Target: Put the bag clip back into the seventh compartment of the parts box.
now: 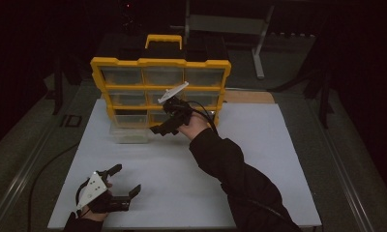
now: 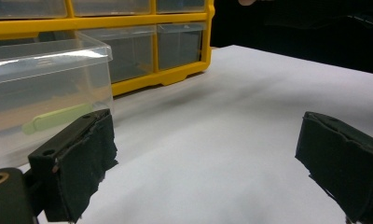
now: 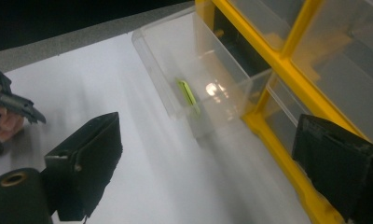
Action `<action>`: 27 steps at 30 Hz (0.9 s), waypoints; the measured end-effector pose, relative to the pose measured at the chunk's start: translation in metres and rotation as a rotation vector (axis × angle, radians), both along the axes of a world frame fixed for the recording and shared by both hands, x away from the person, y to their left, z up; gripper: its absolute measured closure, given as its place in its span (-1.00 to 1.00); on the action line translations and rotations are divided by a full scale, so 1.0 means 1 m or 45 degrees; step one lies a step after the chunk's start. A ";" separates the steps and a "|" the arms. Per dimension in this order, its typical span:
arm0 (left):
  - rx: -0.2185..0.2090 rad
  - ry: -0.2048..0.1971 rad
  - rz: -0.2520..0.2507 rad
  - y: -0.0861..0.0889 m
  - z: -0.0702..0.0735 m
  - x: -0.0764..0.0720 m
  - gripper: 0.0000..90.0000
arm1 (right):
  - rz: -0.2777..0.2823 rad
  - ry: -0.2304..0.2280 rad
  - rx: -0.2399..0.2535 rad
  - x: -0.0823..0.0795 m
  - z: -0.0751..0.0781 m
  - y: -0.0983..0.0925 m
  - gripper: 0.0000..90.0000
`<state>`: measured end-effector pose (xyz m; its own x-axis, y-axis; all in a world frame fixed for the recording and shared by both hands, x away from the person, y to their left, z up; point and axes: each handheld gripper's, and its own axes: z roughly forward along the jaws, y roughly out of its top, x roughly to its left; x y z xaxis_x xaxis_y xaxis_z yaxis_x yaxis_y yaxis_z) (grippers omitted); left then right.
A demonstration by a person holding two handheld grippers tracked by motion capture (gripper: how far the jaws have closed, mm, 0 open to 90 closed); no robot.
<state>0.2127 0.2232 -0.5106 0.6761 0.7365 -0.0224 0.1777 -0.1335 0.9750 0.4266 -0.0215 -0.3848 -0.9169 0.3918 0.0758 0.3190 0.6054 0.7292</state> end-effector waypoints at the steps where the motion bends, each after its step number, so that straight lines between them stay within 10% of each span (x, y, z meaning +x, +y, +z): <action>1: 0.001 0.000 0.000 0.000 0.000 0.000 -0.89 | -0.003 0.000 0.001 -0.001 0.000 -0.003 -0.81; 27: 0.015 -0.004 0.001 -0.002 0.000 0.000 -0.89 | -0.119 -0.037 -0.021 -0.034 -0.013 -0.080 -0.81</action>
<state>0.2129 0.2216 -0.5106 0.6755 0.7372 -0.0120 0.1750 -0.1445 0.9739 0.3924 -0.1013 -0.3974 -0.8779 0.4770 0.0422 0.3534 0.5860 0.7292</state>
